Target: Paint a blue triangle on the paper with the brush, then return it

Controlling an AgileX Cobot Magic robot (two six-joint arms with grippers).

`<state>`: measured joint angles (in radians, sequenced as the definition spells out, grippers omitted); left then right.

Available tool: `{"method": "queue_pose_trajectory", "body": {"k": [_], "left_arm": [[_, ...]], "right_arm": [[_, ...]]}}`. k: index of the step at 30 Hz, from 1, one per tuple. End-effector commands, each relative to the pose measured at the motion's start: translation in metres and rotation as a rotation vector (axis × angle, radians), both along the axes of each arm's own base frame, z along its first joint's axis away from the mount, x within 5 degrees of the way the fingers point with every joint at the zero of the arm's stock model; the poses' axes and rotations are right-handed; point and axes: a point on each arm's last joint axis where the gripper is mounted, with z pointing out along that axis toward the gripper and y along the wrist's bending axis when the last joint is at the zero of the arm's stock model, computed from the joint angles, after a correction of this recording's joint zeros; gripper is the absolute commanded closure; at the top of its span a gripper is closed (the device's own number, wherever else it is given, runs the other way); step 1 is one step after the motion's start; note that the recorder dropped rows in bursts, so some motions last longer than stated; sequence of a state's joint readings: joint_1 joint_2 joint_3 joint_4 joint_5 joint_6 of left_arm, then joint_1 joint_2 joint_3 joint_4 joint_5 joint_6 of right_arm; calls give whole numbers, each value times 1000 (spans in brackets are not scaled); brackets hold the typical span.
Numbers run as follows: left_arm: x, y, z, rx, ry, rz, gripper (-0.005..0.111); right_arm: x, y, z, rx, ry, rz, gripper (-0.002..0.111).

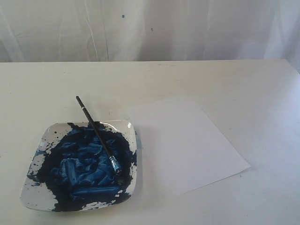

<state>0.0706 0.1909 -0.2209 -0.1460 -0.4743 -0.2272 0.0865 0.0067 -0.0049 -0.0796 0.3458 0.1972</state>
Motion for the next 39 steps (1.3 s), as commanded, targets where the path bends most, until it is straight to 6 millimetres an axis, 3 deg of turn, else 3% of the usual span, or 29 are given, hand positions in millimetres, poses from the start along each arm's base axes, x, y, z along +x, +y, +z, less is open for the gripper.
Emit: {"method": "queue_pose_trajectory", "body": {"k": [1, 10, 14, 18, 21, 27, 35, 39], "left_arm": [[37, 1, 15, -78, 180, -32, 107], [122, 3, 28, -133, 547, -73, 107], [147, 2, 27, -197, 541, -101, 107], [170, -22, 24, -165, 471, -395, 107], [188, -35, 11, -163, 549, -566, 107], [228, -36, -29, -178, 752, -601, 107], [267, -45, -64, -193, 1000, -763, 107], [279, -57, -74, -230, 1033, -977, 107]], "right_arm": [[0, 0, -1, -2, -4, -8, 108], [0, 0, -1, -2, -4, -8, 108], [0, 0, -1, -2, -4, -8, 108], [0, 0, -1, -2, -4, -8, 108], [0, 0, -1, -2, -4, -8, 108], [0, 0, -1, -2, -4, -8, 108], [0, 0, -1, -2, -4, -8, 108], [0, 0, -1, -2, -4, -8, 108]]}}
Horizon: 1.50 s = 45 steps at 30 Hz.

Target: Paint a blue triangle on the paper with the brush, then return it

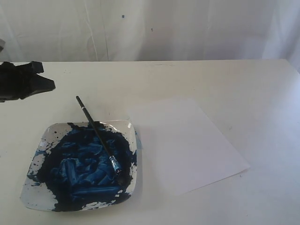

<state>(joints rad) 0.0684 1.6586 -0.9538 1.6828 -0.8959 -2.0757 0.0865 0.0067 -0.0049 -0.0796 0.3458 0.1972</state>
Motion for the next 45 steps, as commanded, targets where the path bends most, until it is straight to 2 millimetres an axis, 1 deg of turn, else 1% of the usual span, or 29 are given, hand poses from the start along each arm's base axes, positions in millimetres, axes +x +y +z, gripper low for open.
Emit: {"method": "queue_pose_trajectory", "body": {"k": [1, 4, 8, 16, 31, 38, 40, 42, 43, 45], "left_arm": [[9, -14, -8, -126, 63, -193, 107], [15, -16, -11, -175, 61, -209, 107], [20, -11, -16, -102, 38, -168, 107], [19, -13, -15, -118, 38, -193, 107], [20, -13, -14, -133, 35, -181, 107], [18, -15, -11, -175, 35, -206, 107], [17, -17, -9, -199, 32, -216, 107], [17, -17, -7, -225, 27, -215, 107], [17, -18, -6, -237, 25, -216, 107], [17, -18, -6, -242, 24, -216, 107]], "right_arm": [[0, 0, -1, -2, -4, -8, 108], [0, 0, -1, -2, -4, -8, 108], [0, 0, -1, -2, -4, -8, 108], [0, 0, -1, -2, -4, -8, 108], [0, 0, -1, -2, -4, -8, 108], [0, -1, 0, -25, -16, -3, 108], [1, 0, 4, 9, -61, -1, 108], [2, 2, 13, 123, -152, 0, 108], [2, 3, 17, 217, -192, -4, 108], [3, 3, 23, 297, -254, -7, 108]]}}
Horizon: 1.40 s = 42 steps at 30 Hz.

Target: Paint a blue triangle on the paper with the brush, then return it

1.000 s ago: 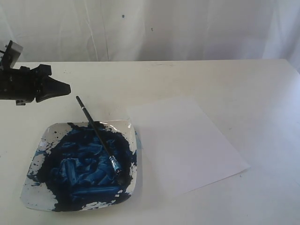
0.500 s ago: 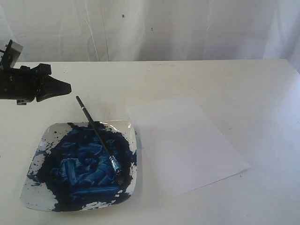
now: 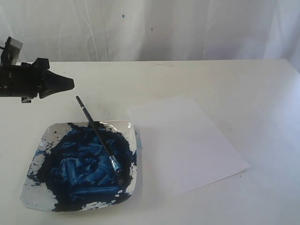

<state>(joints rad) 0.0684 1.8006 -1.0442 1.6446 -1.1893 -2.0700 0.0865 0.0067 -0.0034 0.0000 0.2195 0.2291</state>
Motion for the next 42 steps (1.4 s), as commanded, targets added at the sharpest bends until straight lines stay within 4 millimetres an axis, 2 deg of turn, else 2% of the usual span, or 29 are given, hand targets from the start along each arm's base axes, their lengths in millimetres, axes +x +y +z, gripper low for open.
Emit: {"method": "queue_pose_trajectory", "body": {"k": [1, 7, 15, 17, 19, 20, 22, 24, 27, 30, 33, 36, 42], "left_arm": [[1, -1, 5, -32, -13, -6, 107], [1, -1, 5, -29, -12, -3, 107], [1, -1, 5, -28, -14, -4, 107], [-1, -8, 5, -35, -14, -30, 107], [-5, -30, 5, -35, -13, -93, 107], [-10, -49, 5, -36, -12, -149, 107], [-18, -74, 6, -31, -28, -228, 107], [-21, -84, 8, -22, -64, -265, 107], [-18, -80, 10, -7, -93, -245, 107], [-14, -74, 7, 23, -92, -200, 107], [-9, -65, 8, 23, -91, -158, 107], [-4, -48, 8, 15, -90, -101, 107], [4, -15, 9, 13, -90, -7, 107]], "right_arm": [[0, 0, 15, 182, -164, -11, 108], [0, -1, 24, 190, -258, -13, 108], [0, -1, 24, 193, -264, -13, 108], [-1, -1, 26, 230, -285, -13, 108], [-1, -1, 27, 310, -289, -11, 108], [-1, -1, 27, 327, -285, -11, 108], [0, -1, 24, 325, -253, -11, 108], [0, 0, 22, 320, -188, -4, 108], [-4, 4, 40, 287, -126, 58, 108], [6, 11, 66, 175, -21, 137, 108], [28, 27, 90, 139, 91, 255, 108], [51, 49, 104, 84, 202, 396, 108], [104, 100, 116, -14, 378, 684, 108]]}}
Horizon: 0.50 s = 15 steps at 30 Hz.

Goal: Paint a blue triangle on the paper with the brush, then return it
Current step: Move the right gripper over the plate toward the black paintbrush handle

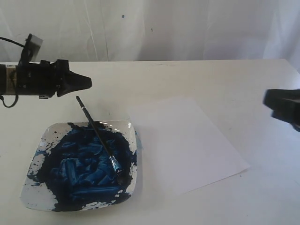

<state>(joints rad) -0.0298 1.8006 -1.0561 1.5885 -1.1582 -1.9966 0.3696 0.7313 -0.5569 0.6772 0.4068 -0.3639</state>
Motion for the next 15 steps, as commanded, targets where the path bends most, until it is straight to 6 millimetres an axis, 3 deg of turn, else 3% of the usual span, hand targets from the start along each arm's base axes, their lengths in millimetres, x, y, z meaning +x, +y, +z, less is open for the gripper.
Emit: {"method": "queue_pose_trajectory", "body": {"k": [1, 7, 15], "left_arm": [[5, 21, 4, 2, -18, 64, 107], [7, 32, 4, 1, -18, 92, 107], [7, 32, 4, 8, -21, 97, 107]], "right_arm": [[36, 38, 5, -51, 83, 215, 108], [85, 84, -6, -86, 135, 350, 108], [126, 137, -22, -132, 151, 436, 108]]}}
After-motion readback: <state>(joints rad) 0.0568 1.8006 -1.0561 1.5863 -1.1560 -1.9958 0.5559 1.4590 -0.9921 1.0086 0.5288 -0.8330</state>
